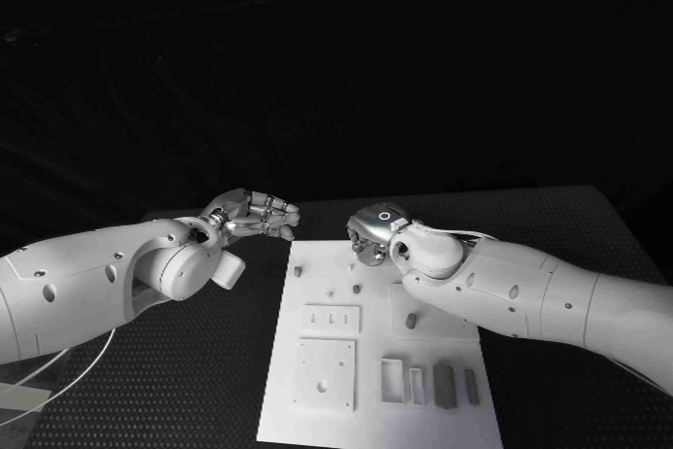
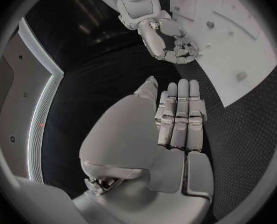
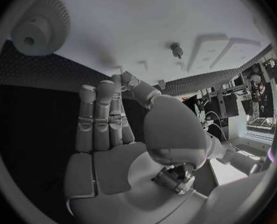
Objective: Assemble the parts on the task board
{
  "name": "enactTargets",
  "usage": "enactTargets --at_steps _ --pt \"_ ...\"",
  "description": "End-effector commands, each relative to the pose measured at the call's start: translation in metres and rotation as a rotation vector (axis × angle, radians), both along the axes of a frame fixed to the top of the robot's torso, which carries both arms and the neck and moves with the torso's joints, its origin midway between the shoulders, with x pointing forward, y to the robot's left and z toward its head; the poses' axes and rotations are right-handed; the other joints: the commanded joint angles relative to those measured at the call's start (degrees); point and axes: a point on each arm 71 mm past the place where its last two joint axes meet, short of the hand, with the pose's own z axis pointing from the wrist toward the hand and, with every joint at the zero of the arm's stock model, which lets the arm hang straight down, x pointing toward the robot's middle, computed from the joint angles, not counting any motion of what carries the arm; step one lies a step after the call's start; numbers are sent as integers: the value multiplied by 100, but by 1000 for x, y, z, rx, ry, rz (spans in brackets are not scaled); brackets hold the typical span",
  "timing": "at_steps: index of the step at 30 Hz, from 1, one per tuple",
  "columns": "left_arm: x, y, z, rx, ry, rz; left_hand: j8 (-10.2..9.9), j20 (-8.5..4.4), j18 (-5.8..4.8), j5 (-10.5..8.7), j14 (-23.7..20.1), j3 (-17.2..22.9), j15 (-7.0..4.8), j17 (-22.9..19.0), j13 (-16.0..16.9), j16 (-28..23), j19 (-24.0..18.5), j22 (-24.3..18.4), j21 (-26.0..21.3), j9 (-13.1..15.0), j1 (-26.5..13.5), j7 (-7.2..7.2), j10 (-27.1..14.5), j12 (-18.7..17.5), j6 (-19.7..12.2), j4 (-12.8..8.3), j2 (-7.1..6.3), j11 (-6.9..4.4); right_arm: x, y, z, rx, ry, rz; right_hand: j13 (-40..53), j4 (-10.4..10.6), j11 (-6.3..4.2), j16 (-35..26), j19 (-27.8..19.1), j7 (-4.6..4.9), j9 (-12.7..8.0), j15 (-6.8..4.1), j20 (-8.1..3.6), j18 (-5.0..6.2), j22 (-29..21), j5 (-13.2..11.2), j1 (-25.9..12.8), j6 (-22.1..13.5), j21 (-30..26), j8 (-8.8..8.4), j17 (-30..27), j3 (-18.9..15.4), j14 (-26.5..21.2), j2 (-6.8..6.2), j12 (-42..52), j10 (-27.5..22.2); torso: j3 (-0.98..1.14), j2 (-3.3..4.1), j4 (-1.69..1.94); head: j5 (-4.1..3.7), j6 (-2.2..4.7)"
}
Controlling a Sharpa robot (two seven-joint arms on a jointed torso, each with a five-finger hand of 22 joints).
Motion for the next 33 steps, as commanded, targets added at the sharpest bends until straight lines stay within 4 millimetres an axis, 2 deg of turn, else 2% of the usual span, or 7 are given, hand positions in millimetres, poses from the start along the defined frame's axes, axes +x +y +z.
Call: enactTargets --at_steps 1,7,11,19,33 --pt "-1 -2 1 -8 -3 -18 -23 -25 6 -31 28 33 28 9 9 -37 -7 -8 -23 -7 -31 4 42 -28 24 4 -8 -8 -1 2 -3 -14 -1 7 8 4 -7 26 9 -85 176 -18 -30 173 128 20 69 139 24 80 7 37 26 -8 33 36 3 4 -4 12 -20" --pt "-2 -1 1 -8 -2 -18 -24 -26 6 -31 28 34 28 12 10 -39 -6 -8 -25 -7 -31 4 44 -31 25 4 -9 -9 -1 2 -5 -18 6 6 13 3 -7 31 10 -86 178 -19 -32 173 128 20 68 140 28 79 8 41 27 -7 32 37 3 8 -1 30 -49" --pt "-2 -1 2 -8 -2 -16 -24 -26 5 -32 29 35 28 15 11 -41 -5 -8 -26 -7 -31 4 45 -33 26 4 -11 -9 -1 4 -6 -17 8 10 17 4 -8 33 10 -86 179 -19 -32 173 128 20 66 140 31 79 10 42 28 -7 31 37 11 7 -12 48 -63" --pt "-3 -1 2 -9 -2 -19 -25 -27 5 -32 30 37 28 19 13 -44 -4 -9 -27 -7 -30 4 48 -37 28 4 -12 -9 -1 5 -7 -16 14 10 21 4 -8 36 10 -86 180 -19 -33 173 128 20 64 141 35 78 11 44 28 -7 31 38 5 4 -7 58 -88" --pt "-2 0 2 -9 -2 -17 -26 -27 4 -32 32 40 27 25 15 -49 -2 -9 -30 -7 -29 3 52 -44 30 4 -14 -10 -3 5 -12 -21 35 9 30 4 -8 43 10 -86 183 -20 -35 173 127 20 59 142 42 75 13 49 28 -1 29 38 6 1 -24 79 -118"
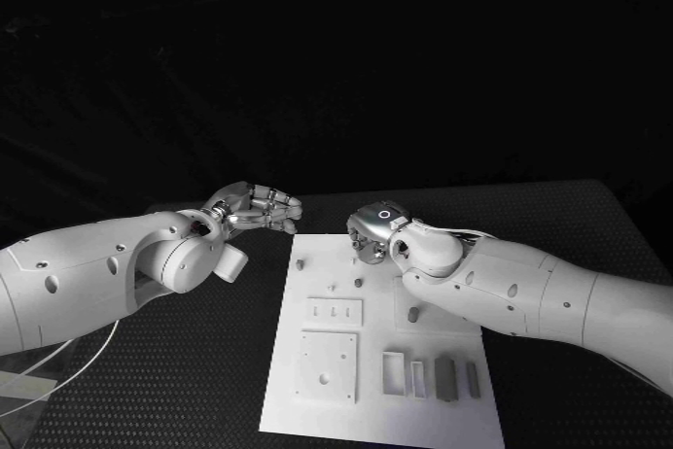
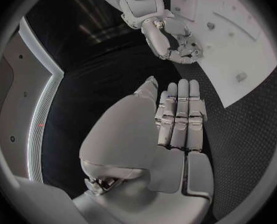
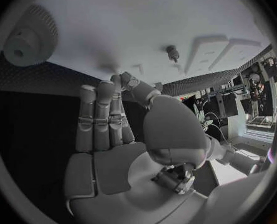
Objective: Assemble the parts on the task board
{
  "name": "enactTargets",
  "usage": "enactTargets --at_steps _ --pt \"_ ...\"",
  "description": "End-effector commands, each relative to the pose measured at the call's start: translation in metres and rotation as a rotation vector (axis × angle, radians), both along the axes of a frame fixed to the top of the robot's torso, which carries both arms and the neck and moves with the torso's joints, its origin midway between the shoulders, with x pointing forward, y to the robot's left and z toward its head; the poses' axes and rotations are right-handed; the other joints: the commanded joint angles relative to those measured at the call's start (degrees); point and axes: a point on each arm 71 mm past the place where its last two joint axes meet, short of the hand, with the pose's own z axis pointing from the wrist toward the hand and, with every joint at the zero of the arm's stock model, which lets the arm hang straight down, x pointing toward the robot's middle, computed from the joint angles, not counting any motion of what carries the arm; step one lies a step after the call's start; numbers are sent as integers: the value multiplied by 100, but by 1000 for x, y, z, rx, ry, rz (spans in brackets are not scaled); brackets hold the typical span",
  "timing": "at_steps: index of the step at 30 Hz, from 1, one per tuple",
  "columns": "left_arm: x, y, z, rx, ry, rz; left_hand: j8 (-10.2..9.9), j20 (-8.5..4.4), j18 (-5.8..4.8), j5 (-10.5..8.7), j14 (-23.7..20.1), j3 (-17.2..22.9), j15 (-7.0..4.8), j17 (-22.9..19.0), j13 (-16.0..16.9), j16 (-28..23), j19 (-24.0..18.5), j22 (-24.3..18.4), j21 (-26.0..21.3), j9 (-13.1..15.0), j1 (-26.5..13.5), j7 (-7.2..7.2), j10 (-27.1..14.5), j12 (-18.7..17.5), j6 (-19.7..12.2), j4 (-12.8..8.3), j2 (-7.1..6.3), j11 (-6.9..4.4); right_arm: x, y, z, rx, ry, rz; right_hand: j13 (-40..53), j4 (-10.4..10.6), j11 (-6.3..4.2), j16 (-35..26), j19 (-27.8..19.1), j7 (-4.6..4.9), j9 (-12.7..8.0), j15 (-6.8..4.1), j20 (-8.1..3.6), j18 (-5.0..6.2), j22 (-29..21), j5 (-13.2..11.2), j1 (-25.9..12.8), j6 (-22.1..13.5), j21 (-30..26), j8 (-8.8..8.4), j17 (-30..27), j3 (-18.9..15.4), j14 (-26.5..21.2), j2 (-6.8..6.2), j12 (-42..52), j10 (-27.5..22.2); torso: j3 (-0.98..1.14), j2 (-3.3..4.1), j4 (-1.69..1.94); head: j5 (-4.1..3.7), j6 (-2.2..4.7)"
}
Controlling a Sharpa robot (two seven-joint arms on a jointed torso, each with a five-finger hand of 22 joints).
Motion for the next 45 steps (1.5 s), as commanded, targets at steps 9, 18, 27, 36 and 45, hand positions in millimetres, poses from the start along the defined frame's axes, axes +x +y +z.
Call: enactTargets --at_steps 9,18,27,36,45 --pt "0 -1 1 -6 -3 -14 -28 -28 5 -32 33 42 27 15 8 -31 0 -5 -32 -7 -30 3 33 -28 31 5 -13 12 0 -3 -4 -21 22 -6 12 -13 -9 27 5 -85 186 -21 -34 174 128 22 43 142 25 74 11 36 29 -12 28 39 5 -1 -1 -8 -19" --pt "0 -2 1 -6 -2 -17 -29 -29 4 -32 34 43 27 19 10 -35 1 -5 -34 -8 -31 3 35 -33 32 5 -15 12 2 -2 -5 -3 27 -13 24 -12 -4 33 0 -79 187 -20 -35 174 125 22 28 123 34 59 13 42 23 -12 14 20 4 -1 1 -12 -19" --pt "0 -2 1 -5 -1 -15 -31 -29 3 -32 35 43 27 23 11 -39 2 -6 -36 -8 -33 3 37 -37 32 5 -16 12 5 -4 -5 19 42 -26 27 0 103 29 -38 99 99 69 -7 174 106 21 -52 -340 51 -224 -2 43 -27 -234 -182 -263 3 0 0 -11 -24" --pt "0 -1 1 -4 0 -14 -39 -28 1 -33 33 42 29 30 13 -48 1 -7 -42 -10 -39 7 33 -51 23 6 -24 16 5 -8 -4 60 33 -39 25 47 207 39 -15 234 -56 160 6 174 85 20 -213 -800 45 -497 -14 53 -32 -499 -285 -462 5 2 -10 -6 -27" --pt "1 1 1 -3 -1 -7 -42 -29 0 -33 33 44 29 34 14 -53 0 -7 -44 -11 -38 8 32 -57 21 4 -26 16 4 -14 -2 76 26 -41 32 73 215 51 6 242 -78 167 2 174 82 20 -245 -860 48 -523 -16 77 -20 -551 -279 -493 7 1 -3 -16 -32"
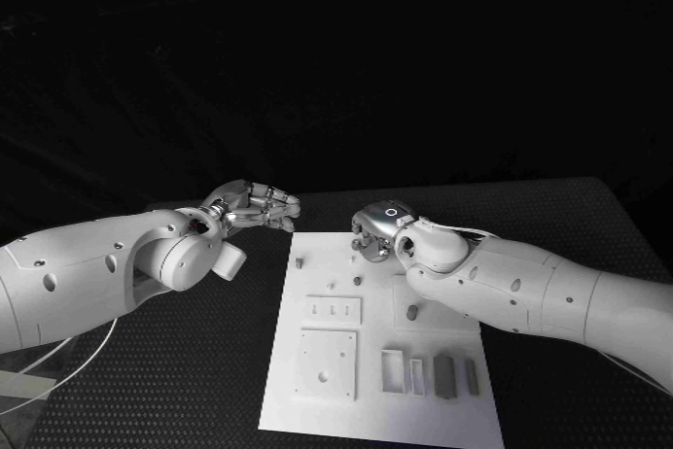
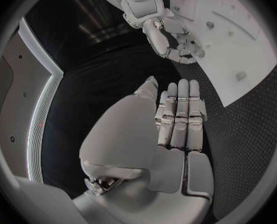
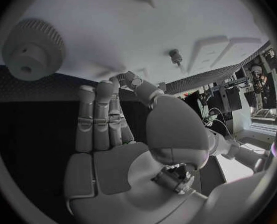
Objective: Assemble the parts on the task board
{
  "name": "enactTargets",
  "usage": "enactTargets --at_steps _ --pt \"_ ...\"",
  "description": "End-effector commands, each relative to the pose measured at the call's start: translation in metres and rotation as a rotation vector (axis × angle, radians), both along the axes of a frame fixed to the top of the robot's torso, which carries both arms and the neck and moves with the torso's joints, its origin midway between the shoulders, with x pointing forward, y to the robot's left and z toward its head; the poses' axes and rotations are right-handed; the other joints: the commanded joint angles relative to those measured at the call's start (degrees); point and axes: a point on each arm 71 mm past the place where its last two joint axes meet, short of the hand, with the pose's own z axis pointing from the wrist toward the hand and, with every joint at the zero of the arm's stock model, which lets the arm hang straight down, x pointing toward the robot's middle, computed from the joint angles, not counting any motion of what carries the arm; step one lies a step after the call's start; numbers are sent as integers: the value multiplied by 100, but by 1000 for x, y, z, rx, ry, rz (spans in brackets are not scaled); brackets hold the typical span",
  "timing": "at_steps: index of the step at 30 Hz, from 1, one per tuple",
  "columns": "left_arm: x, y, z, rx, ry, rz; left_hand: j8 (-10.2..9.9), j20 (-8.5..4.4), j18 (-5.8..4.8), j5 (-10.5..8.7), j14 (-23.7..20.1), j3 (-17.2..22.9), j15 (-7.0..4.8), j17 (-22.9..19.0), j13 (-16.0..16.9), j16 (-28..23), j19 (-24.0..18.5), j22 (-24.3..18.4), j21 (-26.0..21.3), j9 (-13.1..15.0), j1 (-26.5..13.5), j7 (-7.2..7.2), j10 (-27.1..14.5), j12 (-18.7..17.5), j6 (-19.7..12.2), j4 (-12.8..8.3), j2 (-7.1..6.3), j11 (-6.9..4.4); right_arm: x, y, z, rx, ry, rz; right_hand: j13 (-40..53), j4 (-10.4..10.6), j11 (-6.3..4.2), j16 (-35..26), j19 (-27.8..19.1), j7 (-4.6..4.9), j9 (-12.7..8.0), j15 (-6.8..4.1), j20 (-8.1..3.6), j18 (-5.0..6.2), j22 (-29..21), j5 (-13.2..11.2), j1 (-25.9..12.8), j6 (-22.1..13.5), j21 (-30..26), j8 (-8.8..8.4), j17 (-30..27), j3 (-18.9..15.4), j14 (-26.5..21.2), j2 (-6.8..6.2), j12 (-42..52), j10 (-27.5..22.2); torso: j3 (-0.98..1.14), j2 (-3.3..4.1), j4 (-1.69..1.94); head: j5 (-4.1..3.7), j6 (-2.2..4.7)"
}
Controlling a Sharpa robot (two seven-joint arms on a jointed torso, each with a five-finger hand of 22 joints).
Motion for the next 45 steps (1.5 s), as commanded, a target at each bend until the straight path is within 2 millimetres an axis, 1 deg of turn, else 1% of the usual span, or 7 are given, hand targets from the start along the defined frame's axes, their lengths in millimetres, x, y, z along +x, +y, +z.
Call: enactTargets --at_steps 1,13,22,25,27,34,45 --pt "0 -1 1 -5 -3 -12 -20 -29 2 -33 13 44 9 7 5 -31 0 -10 -22 -6 -38 8 33 -33 21 4 -26 16 -2 -3 2 28 -13 0 12 46 -1 28 -4 -2 -6 42 -4 224 76 20 9 -5 4 3 -5 15 6 -55 -10 -49 5 -1 3 -4 -1" --pt "2 11 2 -7 -18 8 -21 -29 0 -35 12 43 10 15 9 -40 -1 -11 -28 -5 -36 8 38 -42 25 2 -41 16 -18 -36 32 145 -8 25 68 89 -33 82 60 -33 7 12 -35 224 87 19 -32 139 41 96 8 43 56 -84 35 32 19 -12 -31 -36 89" --pt "3 15 2 -5 -20 16 -15 -28 -1 -39 12 43 11 24 14 -50 -1 -11 -33 -1 -32 -5 45 -51 40 1 -52 15 -22 -81 56 207 105 8 199 258 -83 91 43 -77 26 -32 -36 224 89 18 -172 270 44 180 1 7 30 -199 127 194 68 -47 -124 -28 143" --pt "4 15 2 -5 -21 15 -15 -28 -1 -39 12 43 11 25 14 -51 0 -11 -33 -1 -31 -5 46 -52 41 1 -52 15 -18 -97 57 182 136 -13 770 314 -204 112 28 -194 75 -137 -37 224 84 26 -191 331 37 233 7 -119 14 -257 556 535 84 -62 -148 -35 152" --pt "4 15 2 -5 -20 15 -15 -28 -1 -39 13 44 11 26 15 -51 0 -11 -33 -1 -31 -5 46 -53 42 1 -51 15 -16 -107 55 167 148 -30 1949 277 -251 346 52 -243 130 -180 -71 224 124 17 -167 304 119 233 200 -341 8 -270 1062 173 92 -70 -156 -48 158" --pt "4 16 2 -4 -19 17 -16 -29 -1 -39 14 44 11 29 16 -54 1 -11 -34 -1 -30 -3 48 -55 43 1 -52 15 -9 -119 53 105 136 -59 3089 267 -236 679 25 -196 130 -176 -105 224 124 22 -241 190 321 144 497 -506 -38 -256 1597 -87 132 -84 -192 -72 168" --pt "5 11 1 -4 -17 6 -19 -28 -2 -40 15 45 11 33 18 -58 3 -11 -36 -1 -33 0 49 -61 41 3 -50 15 5 -108 41 82 131 -63 3547 458 -190 763 16 -143 -5 -137 -114 224 123 21 -299 -272 430 -128 578 -442 -32 -409 1678 -174 102 -65 -155 -138 168"
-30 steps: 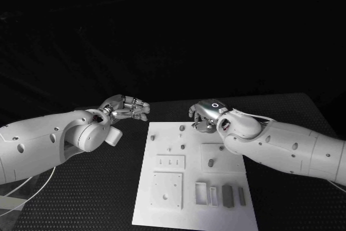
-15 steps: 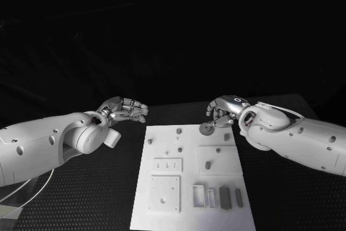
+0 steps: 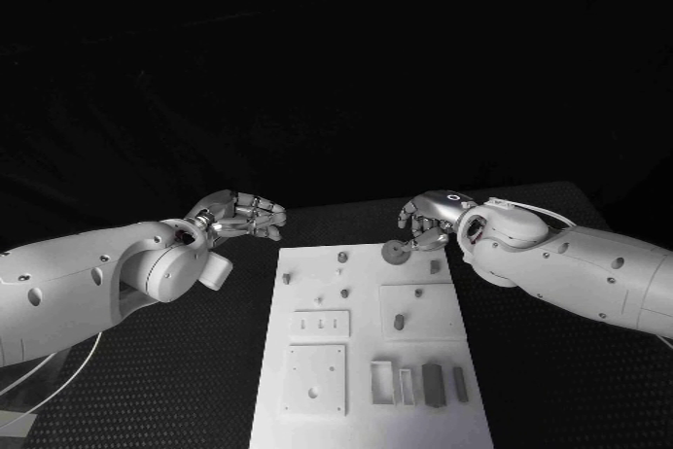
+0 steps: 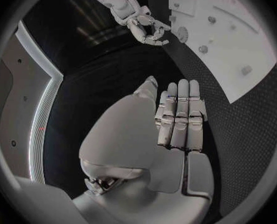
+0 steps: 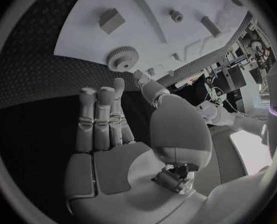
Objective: Assemble the parts on the task board
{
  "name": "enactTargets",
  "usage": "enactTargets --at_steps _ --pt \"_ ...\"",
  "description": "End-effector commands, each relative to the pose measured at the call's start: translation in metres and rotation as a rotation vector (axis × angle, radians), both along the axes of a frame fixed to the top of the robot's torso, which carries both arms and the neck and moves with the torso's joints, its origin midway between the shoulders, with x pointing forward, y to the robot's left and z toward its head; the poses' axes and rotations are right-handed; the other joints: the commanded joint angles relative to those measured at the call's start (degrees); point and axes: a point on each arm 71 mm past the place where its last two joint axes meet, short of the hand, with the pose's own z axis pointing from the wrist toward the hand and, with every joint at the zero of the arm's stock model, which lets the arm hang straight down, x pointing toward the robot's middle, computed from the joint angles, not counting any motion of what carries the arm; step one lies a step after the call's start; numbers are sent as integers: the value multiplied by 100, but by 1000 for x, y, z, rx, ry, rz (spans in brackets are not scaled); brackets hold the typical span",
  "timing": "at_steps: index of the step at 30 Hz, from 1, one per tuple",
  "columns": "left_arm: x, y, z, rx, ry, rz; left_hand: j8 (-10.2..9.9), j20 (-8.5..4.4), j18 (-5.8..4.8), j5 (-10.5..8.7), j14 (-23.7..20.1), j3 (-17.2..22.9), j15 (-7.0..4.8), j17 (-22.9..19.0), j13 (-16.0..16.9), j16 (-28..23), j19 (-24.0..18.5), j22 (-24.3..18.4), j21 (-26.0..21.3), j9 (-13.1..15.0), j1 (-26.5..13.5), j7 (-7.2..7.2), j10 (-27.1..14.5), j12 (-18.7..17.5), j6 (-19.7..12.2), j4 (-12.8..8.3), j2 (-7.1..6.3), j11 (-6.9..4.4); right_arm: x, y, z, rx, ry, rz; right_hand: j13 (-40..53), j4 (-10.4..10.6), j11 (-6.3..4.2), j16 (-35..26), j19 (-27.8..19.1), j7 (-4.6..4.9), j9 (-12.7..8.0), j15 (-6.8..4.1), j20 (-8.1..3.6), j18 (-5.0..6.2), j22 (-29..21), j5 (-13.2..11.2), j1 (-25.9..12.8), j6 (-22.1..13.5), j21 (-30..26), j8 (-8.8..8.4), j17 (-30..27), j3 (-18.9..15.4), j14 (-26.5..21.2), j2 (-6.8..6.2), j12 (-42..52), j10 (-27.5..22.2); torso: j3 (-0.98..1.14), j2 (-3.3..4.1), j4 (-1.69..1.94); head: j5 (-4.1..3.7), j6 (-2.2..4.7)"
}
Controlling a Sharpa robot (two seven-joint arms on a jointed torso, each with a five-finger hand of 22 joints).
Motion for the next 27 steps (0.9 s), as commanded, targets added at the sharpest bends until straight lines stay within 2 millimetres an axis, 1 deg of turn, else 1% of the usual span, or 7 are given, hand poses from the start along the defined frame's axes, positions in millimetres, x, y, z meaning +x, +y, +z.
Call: enactTargets --at_steps 1,7,11,14,18,22,27 --pt "0 -3 1 -10 -6 -24 -19 -28 0 -40 15 45 11 6 8 -36 4 -8 -36 -3 -10 0 30 -39 41 3 -26 -4 1 4 -6 -27 6 26 126 73 -5 72 21 1 -19 17 -16 213 126 20 -7 -89 74 -38 39 10 12 -69 62 16 -18 9 16 -12 -16" --pt "1 -4 1 -9 -6 -25 -21 -29 -1 -40 16 45 12 8 9 -38 4 -8 -37 -4 -11 1 30 -42 40 4 -24 -4 4 5 -12 -40 22 22 262 111 -16 133 24 -10 -23 7 -35 213 127 20 9 -110 134 -39 89 15 16 -75 97 16 -30 5 23 -6 -42" --pt "0 -4 1 -9 -5 -25 -22 -29 -1 -40 16 46 12 10 10 -39 5 -8 -38 -4 -11 2 30 -44 39 4 -23 -3 5 4 -17 -50 39 19 322 124 -14 152 15 -8 -11 8 -42 213 126 20 11 -65 158 -8 107 12 8 -48 101 7 -32 6 23 -5 -57" --pt "0 -3 1 -9 -5 -24 -22 -29 -1 -40 17 46 12 11 10 -40 5 -8 -38 -4 -12 2 31 -45 39 4 -22 -3 6 3 -23 -57 49 13 362 125 -19 163 6 -14 -2 4 -45 213 125 19 12 -23 175 19 119 7 3 -25 100 1 -22 5 5 10 -69" --pt "0 -4 1 -9 -5 -25 -23 -29 -1 -40 17 46 12 12 11 -41 5 -8 -39 -4 -12 2 31 -46 39 4 -21 -3 8 3 -27 -62 55 10 390 125 -23 170 1 -18 2 0 -48 213 124 20 13 -5 188 32 127 2 -1 1 98 0 -19 4 5 11 -75" --pt "0 -5 1 -9 -4 -28 -23 -29 -1 -40 17 46 12 14 11 -43 5 -8 -40 -4 -12 3 32 -48 39 4 -20 -3 7 6 -29 -64 62 17 421 124 -25 180 -5 -20 6 -2 -50 213 123 19 8 17 203 47 136 -6 -2 28 96 1 -19 4 16 16 -96" --pt "0 -5 1 -10 -4 -28 -24 -29 -1 -40 17 46 12 15 12 -44 5 -8 -40 -4 -13 3 32 -49 39 4 -20 -3 8 9 -31 -58 63 21 439 133 -28 186 -6 -24 7 -4 -50 213 123 19 -8 23 213 51 141 -14 -1 53 94 4 -15 5 10 31 -104"
